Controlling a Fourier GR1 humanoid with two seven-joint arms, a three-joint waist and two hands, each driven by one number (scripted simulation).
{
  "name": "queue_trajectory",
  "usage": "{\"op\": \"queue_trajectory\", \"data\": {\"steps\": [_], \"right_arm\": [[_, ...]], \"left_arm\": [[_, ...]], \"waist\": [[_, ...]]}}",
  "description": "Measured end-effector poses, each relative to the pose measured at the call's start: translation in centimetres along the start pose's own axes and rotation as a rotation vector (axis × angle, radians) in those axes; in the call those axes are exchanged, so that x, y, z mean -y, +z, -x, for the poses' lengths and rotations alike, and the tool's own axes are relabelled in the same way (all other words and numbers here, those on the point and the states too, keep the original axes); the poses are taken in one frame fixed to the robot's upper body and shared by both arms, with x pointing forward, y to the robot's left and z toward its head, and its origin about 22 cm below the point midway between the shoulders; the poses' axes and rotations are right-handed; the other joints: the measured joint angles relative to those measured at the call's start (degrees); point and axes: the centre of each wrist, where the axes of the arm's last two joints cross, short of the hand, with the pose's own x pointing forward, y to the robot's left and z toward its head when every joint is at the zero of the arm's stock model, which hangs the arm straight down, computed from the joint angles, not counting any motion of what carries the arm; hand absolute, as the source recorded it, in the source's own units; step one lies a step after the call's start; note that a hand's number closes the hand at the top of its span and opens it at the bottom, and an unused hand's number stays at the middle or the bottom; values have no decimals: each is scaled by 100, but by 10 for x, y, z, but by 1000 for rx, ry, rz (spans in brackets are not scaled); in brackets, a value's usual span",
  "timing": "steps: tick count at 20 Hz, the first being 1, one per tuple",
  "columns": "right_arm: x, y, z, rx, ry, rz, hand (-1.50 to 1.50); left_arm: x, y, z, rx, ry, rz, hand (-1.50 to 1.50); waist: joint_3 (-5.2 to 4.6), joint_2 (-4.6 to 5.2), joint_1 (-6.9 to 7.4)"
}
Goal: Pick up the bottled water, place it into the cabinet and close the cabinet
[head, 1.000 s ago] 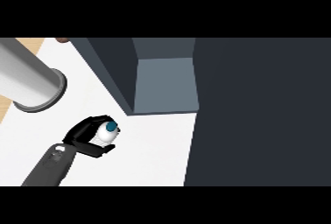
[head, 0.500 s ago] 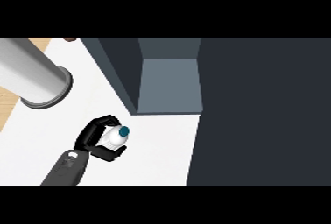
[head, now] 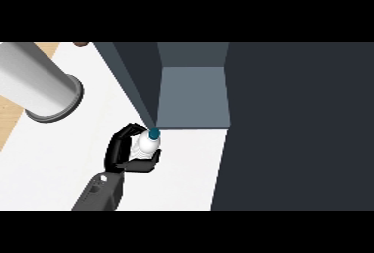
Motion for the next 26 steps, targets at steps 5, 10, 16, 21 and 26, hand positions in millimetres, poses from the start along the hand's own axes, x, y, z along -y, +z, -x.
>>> {"op": "queue_trajectory", "data": {"steps": [5,10,16,21,26], "right_arm": [[-2,1,0,-1,-11,4,-150],[-1,7,2,-2,4,2,-150],[-3,8,3,-2,-12,8,-150],[-3,13,7,3,-7,2,-150],[-1,14,6,-5,3,6,-150]], "left_arm": [[30,-15,-24,12,81,-18,150],[61,-34,-56,5,134,-27,150],[88,-59,-88,-10,151,-33,150],[109,-83,-99,-21,106,-47,150],[123,-106,-107,-38,64,-66,150]], "waist": [[1,-4,3],[2,-3,-20],[1,11,-25],[2,24,-68],[1,33,-98]]}}
